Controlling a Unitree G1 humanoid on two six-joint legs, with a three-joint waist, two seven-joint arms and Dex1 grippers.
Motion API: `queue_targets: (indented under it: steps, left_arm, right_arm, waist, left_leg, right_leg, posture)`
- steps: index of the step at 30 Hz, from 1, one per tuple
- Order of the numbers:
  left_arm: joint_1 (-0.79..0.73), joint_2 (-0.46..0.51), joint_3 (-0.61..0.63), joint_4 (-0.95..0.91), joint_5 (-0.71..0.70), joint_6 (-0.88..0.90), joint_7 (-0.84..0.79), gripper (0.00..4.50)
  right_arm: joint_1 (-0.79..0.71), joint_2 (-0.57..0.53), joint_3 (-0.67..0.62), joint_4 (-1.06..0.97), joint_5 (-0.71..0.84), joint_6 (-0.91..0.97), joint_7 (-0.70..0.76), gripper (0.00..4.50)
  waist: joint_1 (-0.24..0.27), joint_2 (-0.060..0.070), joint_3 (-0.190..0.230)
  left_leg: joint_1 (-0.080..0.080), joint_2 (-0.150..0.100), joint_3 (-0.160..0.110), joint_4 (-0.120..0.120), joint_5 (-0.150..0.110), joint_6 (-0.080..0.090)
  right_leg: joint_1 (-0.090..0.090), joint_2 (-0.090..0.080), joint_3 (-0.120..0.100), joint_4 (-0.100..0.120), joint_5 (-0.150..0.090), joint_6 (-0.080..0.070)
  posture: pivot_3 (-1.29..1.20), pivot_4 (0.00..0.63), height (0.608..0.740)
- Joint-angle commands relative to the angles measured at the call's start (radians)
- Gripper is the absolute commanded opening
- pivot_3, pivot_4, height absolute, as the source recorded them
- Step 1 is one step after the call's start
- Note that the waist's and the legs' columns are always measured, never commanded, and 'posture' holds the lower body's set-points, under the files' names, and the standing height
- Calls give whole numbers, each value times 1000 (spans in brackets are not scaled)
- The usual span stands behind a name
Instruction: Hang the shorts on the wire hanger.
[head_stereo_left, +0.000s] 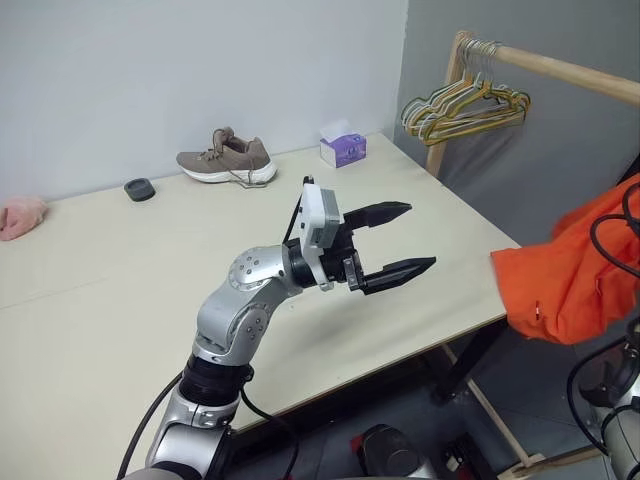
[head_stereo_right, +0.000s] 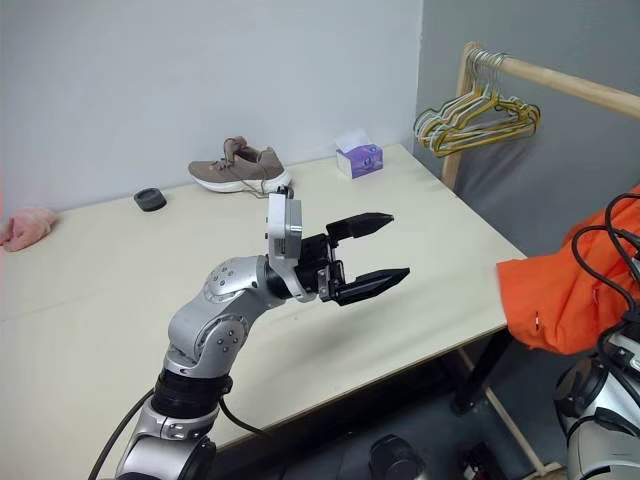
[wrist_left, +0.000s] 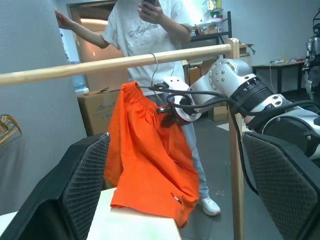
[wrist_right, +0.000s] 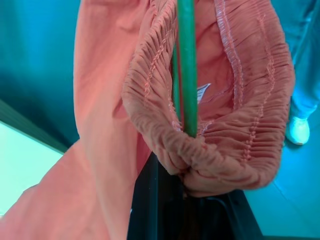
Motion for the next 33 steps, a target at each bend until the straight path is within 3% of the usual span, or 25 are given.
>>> queue_targets:
  steps: [1, 6, 20, 33]
  left_arm:
    - [-21, -8, -5, -32, -8, -18, 0, 4470]
    - [-30, -20, -12, -30, -7, -17, 6, 4470]
    - [-28, -22, -14, -36, -6, -10, 12, 4500]
    - [-23, -29, -16, -40, -4, -10, 15, 4500]
  right_arm:
    - [-4, 4, -4, -35, 18, -8, 0, 0]
    - [5, 19, -21, -94, 34, -23, 0, 0]
    - [58, 145, -63, -426, 23, -70, -54, 4487]
    - [192, 86, 127, -528, -45, -450, -37, 4487]
  waist:
    - [0, 0, 0]
    - [1, 0, 0]
    - [2, 1, 0]
    - [0, -1, 2]
  left_leg:
    - [0, 0, 0, 0, 0, 0]
    - [0, 0, 1, -1, -2, 2]
    - [0, 0, 1, -1, -2, 2]
    - [0, 0, 2, -3, -3, 2]
  right_leg:
    - [0, 0, 0, -1, 0, 0]
    - [-1, 0, 1, -1, 1, 2]
    - [-1, 0, 1, -2, 0, 0]
    - [-2, 0, 1, -3, -1, -1]
  posture:
    - [-417, 8, 740]
    - [-420, 8, 740]
    - [-418, 9, 740]
    - [-407, 1, 740]
